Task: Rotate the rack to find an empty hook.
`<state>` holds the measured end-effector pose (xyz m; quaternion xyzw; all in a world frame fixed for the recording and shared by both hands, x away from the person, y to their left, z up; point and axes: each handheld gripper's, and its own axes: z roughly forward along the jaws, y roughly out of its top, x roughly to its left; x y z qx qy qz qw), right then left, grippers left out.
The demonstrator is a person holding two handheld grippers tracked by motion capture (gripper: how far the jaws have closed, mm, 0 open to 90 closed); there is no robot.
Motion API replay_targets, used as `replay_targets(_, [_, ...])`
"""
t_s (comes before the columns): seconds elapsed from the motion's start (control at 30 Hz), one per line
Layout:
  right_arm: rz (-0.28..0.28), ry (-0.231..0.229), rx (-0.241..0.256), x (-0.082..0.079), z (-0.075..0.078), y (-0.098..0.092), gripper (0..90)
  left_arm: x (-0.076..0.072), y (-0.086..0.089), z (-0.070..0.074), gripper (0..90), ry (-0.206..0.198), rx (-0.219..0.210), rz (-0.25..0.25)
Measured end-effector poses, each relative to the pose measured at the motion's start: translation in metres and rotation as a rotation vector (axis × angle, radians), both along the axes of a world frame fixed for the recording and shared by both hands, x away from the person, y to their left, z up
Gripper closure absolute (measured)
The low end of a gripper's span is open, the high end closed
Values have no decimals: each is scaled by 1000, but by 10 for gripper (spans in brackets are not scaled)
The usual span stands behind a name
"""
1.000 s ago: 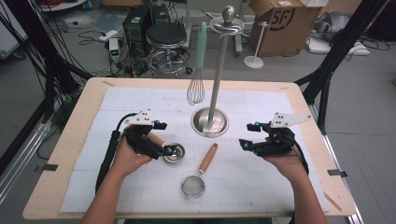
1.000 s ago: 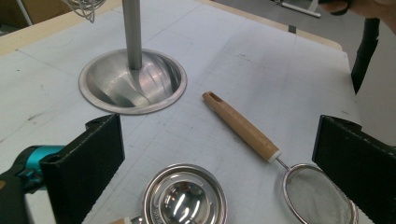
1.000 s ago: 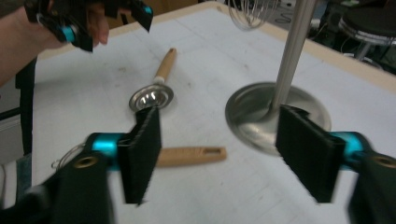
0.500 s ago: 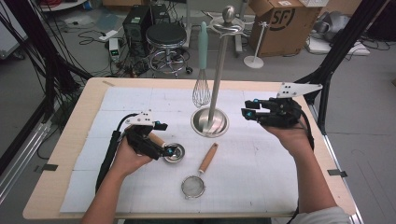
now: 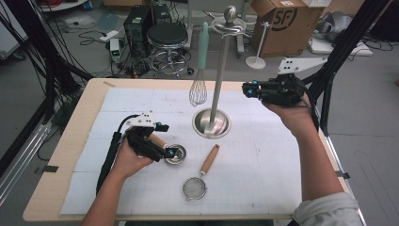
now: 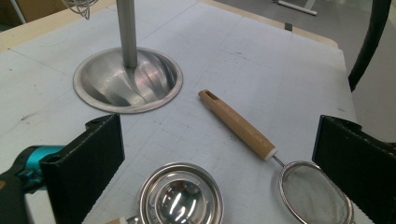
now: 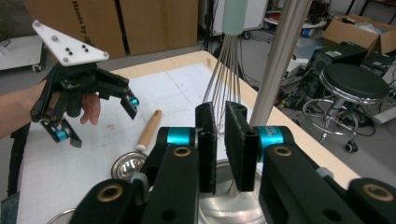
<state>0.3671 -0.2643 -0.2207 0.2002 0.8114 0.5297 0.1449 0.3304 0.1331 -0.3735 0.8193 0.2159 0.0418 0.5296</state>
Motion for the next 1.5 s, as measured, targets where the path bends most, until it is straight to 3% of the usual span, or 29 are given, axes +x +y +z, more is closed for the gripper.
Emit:
replay_targets(0.13, [3,-34,1,5,10,2,858,0,0,0,28,1,-1,0])
replay_targets(0.3, [-17,-18,32,14,22,1,887,0,0,-1,28,1,2,-1])
replay_targets(0.7, [-27,-55,60,26,61,4,893,1,0,-1,28,3,1,-3])
replay_targets(0.83, [-40,-55,49,30,72,5,893,1,0,-1,29,6,-1,-6])
replay_targets(0.93, [-59,-52,39,35,77,4,893,1,-1,-2,28,7,1,-7])
replay_targets(1.13, [-119,-59,70,38,90,-4,892,2,-1,-2,29,10,-3,-8])
replay_targets(1.4, [-104,-88,77,35,98,6,893,1,0,-1,28,11,-11,-8])
replay_targets(1.5, [-98,-77,72,34,98,12,893,0,0,-1,29,7,-7,-8])
